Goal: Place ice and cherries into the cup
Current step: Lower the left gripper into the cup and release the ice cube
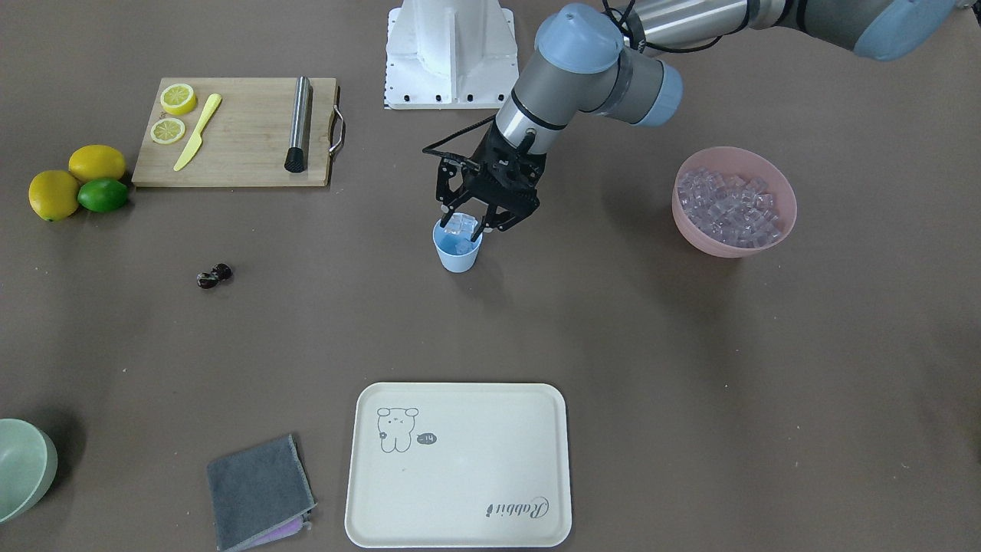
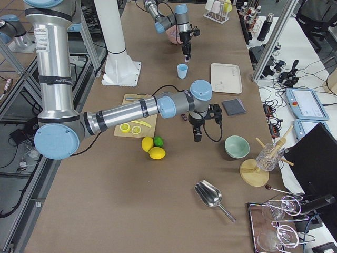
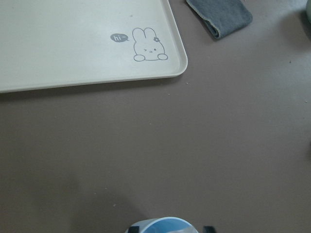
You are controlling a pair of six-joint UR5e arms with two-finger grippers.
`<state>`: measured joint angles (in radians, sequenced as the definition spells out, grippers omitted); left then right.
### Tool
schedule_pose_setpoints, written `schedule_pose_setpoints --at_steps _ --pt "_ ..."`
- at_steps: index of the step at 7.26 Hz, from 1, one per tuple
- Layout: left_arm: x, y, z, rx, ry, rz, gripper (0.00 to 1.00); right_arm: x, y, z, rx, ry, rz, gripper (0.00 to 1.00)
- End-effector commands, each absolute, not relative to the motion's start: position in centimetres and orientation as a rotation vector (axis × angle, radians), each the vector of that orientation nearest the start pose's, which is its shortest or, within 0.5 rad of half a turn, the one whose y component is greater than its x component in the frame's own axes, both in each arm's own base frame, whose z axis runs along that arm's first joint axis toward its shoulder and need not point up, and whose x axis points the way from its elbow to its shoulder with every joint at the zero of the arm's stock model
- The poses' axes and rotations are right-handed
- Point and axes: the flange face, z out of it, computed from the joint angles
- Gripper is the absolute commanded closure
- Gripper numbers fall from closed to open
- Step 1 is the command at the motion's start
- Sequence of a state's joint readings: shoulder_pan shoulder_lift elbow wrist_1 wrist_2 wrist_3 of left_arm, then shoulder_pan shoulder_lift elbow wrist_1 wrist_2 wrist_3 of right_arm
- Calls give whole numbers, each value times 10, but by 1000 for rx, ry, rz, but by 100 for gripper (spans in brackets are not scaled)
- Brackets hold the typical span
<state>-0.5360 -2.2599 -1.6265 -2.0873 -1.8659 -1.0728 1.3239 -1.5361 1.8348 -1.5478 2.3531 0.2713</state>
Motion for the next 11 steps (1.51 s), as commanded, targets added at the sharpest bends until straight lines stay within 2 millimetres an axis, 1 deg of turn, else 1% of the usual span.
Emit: schedule_pose_setpoints --at_steps 1,2,4,5,7,8,9,10,11 --pt "544 -427 162 407 1200 153 100 -63 -507 506 97 -829 -102 0" --pt "547 -428 167 408 1191 148 100 -63 -507 506 97 -829 -102 0" --pt "547 -428 168 410 1192 150 100 -63 -508 505 100 -830 -103 0" --pt "546 -427 173 406 1187 148 100 -64 -510 502 103 -832 -106 0" --pt "546 -427 175 405 1183 148 100 -64 -510 501 105 -833 -106 0" --pt "546 -427 173 404 1185 140 72 -64 -510 502 103 -832 -106 0" --pt "546 -428 175 380 1191 106 21 -64 -510 501 106 -833 -107 0" --pt "545 -427 174 379 1193 102 2 -65 -514 501 105 -833 -106 0" --pt "542 -426 180 377 1189 102 2 -65 -517 499 108 -832 -107 0"
